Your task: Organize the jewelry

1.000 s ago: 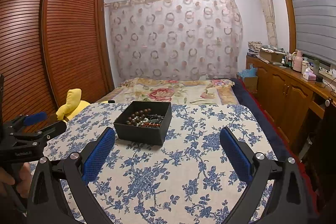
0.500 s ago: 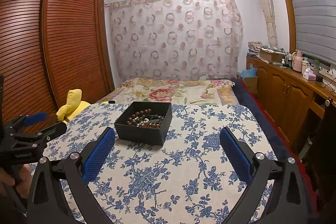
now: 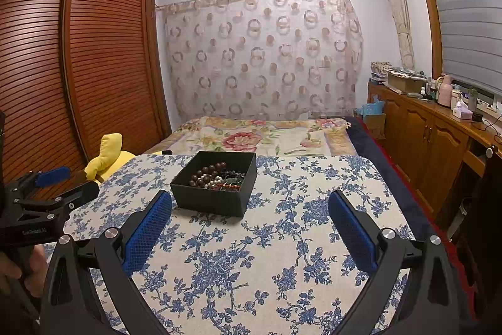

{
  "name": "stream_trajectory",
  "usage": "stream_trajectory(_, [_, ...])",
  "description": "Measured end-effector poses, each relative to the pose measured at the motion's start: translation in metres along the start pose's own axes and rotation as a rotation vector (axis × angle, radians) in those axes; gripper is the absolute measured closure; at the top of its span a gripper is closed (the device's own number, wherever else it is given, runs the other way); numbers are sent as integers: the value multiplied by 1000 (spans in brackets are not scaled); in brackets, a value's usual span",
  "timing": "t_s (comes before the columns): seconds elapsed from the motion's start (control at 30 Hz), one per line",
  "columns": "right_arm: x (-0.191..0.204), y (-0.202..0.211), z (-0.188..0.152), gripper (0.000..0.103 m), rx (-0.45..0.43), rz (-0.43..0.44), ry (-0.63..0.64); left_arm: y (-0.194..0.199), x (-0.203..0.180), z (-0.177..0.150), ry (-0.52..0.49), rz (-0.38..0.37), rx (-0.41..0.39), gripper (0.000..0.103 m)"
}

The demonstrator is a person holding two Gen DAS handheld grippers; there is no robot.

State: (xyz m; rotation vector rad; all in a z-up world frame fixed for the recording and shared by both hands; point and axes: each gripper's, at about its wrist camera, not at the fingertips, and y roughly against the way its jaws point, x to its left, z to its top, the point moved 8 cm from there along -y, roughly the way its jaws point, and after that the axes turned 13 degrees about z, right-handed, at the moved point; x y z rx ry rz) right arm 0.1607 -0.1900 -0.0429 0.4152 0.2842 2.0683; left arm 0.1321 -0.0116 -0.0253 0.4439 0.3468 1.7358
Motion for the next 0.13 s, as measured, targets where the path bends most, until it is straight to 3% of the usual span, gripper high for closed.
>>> stream_trajectory(0.13, [0, 0, 0, 3, 0, -2, -1, 1, 1, 1, -1, -2, -1, 8])
